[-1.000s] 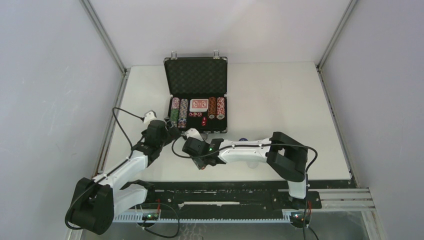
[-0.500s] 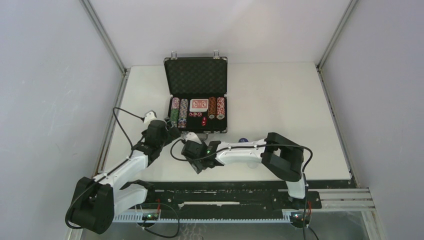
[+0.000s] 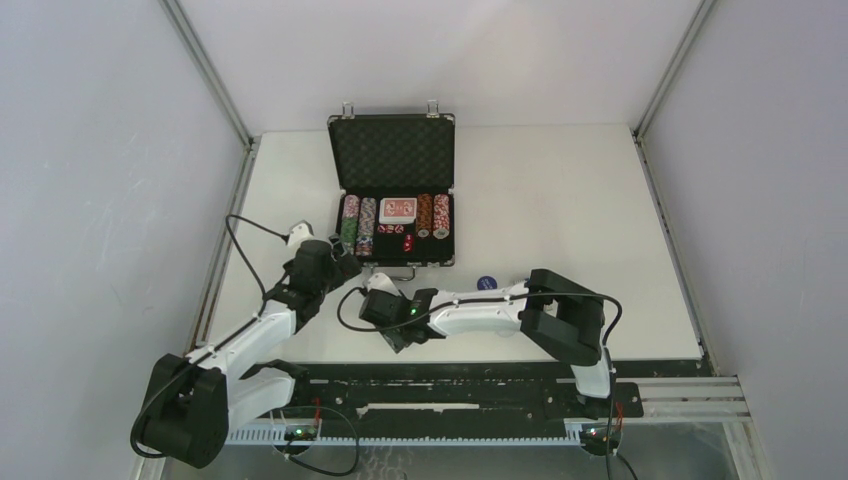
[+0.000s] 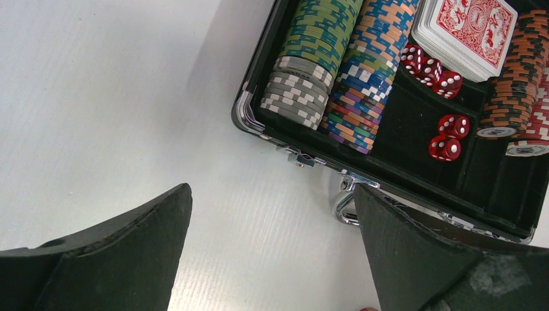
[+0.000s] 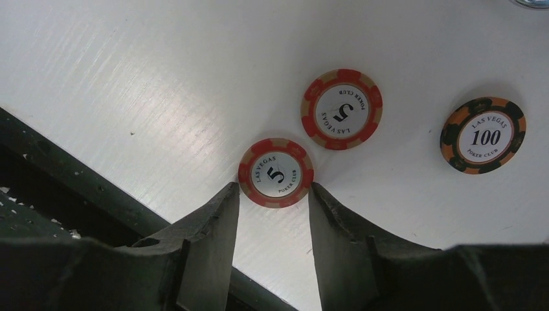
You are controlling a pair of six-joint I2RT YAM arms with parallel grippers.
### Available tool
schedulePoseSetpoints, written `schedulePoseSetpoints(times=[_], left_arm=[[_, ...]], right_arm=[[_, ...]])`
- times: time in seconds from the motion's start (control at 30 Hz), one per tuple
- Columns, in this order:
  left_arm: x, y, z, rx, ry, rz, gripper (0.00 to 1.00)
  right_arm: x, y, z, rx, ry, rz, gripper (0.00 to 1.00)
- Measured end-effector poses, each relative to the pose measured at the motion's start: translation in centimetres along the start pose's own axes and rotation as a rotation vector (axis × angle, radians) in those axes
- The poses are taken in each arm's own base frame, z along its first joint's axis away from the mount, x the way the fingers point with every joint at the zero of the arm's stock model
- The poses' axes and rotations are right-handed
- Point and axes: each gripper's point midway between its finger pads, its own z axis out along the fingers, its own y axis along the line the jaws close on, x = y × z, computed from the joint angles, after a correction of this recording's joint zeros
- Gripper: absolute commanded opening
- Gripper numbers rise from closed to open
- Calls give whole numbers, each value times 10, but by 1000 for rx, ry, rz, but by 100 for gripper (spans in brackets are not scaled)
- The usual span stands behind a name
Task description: Pack up texas hold em set
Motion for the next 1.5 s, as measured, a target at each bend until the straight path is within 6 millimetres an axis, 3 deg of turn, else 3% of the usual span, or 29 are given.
schedulePoseSetpoints(times=[0.33,0.47,0.57,1.5], left_arm=[[0,0,0,0,0,0,99],[0,0,0,0,0,0,99],[0,0,0,0,0,0,99],[0,0,0,0,0,0,99]], right_arm=[[1,1,-1,9,-1,-5,50],[1,1,-1,11,-2,-1,67],[1,1,-1,10,-3,2,69],[-8,2,5,-10,-12,19,55]])
